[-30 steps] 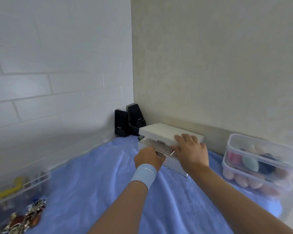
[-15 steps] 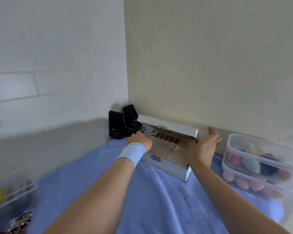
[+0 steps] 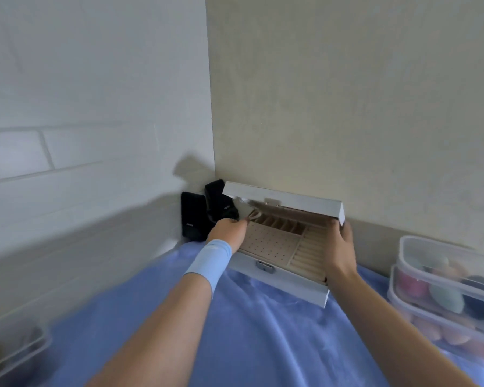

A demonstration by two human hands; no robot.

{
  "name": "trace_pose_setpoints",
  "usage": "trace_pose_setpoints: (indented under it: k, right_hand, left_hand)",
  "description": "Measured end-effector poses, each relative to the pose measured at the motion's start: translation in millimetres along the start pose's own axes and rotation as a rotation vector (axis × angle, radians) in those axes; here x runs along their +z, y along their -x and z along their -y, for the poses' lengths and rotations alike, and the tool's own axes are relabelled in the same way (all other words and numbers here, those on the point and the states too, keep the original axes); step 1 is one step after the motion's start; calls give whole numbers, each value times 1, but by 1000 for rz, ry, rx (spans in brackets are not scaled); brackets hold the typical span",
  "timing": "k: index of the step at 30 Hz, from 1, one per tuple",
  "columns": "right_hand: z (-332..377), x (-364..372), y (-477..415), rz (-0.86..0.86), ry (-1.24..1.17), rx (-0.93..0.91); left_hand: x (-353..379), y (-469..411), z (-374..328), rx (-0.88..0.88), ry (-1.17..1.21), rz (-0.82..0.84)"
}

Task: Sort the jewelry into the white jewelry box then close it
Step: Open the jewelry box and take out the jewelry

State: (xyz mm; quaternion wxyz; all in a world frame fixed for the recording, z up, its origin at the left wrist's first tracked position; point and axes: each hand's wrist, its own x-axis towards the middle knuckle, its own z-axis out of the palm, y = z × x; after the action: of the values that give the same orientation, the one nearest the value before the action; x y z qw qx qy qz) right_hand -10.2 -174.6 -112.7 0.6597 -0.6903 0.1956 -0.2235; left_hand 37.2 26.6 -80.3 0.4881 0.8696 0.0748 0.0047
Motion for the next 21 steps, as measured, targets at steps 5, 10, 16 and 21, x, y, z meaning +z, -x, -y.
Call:
trace_pose_setpoints:
  k: [5,10,16,21]
  right_hand:
    - [43,16,18,222,-31,13]
    - [16,59,21,471,-75,175]
    - [0,93,38,590,-1,233]
    - [29,104,48,487,55,248]
  left_hand:
    - [-54,30,-9,-15,-100,-93]
    - [-94,55,33,-121,-124,-162]
    - [-118,67,84,-207,-90,-87]
    - [-130,57,82,-171,-257,-181]
